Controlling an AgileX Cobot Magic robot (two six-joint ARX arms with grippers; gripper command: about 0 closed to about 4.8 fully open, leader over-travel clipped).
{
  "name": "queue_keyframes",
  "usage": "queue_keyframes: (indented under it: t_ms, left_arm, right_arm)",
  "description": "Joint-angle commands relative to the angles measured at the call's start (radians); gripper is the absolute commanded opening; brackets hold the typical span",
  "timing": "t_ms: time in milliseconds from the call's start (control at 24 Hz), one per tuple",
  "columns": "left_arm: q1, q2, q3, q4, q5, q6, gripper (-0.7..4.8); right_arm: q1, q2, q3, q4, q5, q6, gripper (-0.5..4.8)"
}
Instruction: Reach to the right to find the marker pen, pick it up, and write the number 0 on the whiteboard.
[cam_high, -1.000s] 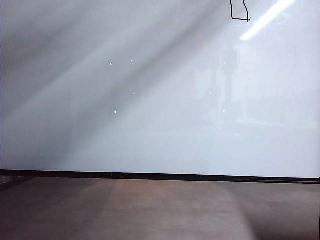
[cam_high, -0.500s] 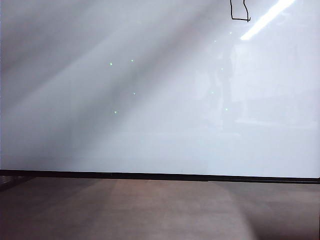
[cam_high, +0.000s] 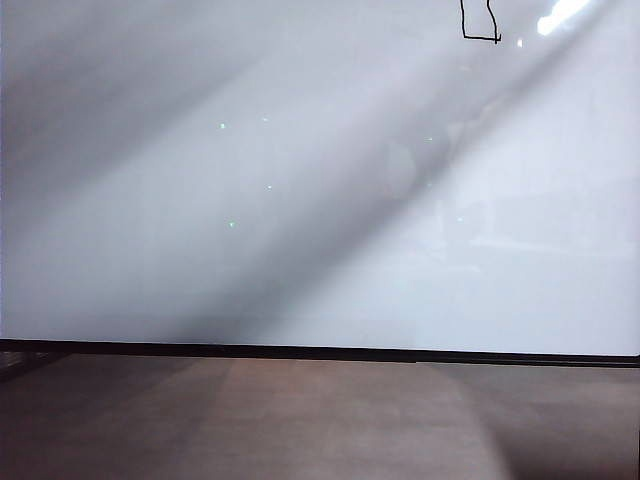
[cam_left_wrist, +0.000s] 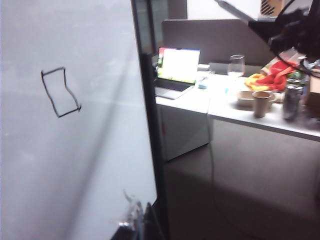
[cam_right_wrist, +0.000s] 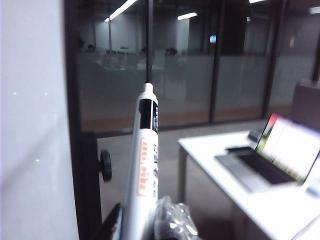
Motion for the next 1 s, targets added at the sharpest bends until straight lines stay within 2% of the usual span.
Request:
queue_keyframes:
  t_ms: [42, 208, 500, 625, 708, 750, 875, 958, 1000]
  left_arm:
    - [-0.052, 0.033, 0.002, 0.04, -0.118, -0.003, -0.05]
    - [-0.111, 0.084, 0.002, 0.039, -0.224, -0.035, -0.05]
    - [-0.142, 0.196, 0.002, 0.034, -0.228, -0.067, -0.05]
    - [-0.14, 0.209, -0.01, 0.016, -0.233, -0.063, -0.05]
    - [-0.138, 0.181, -0.011, 0.023, -0.311, -0.07, -0.05]
    - [-0.127, 0.129, -0.011, 0.008, -0.377, -0.062, -0.05]
    - [-0.062, 0.001, -0.015, -0.067, -0.386, -0.074, -0.05]
    - [0.024, -0.122, -0.054, -0.118, -0.381, -0.111, -0.05]
    - [0.099, -0.214, -0.1, -0.134, -0.357, -0.119, -0.05]
  right_arm:
    - [-0.023, 0.08, -0.075, 0.113, -0.036, 0.068, -0.04]
    - [-0.017, 0.198, -0.086, 0.124, -0.076, 0.068, -0.04]
    - [-0.009, 0.463, -0.086, 0.29, -0.125, 0.034, -0.04]
    - [-0.003, 0.518, -0.093, 0.297, -0.14, 0.039, -0.04]
    - [0.009, 0.5, -0.096, 0.29, -0.148, 0.039, -0.04]
    - [0.022, 0.454, -0.096, 0.268, -0.166, 0.039, -0.04]
    - [0.069, 0.33, -0.095, 0.203, -0.167, 0.041, -0.04]
    - [0.145, 0.228, -0.095, 0.138, -0.161, 0.037, -0.04]
    - [0.203, 0.166, -0.096, 0.093, -0.134, 0.031, -0.04]
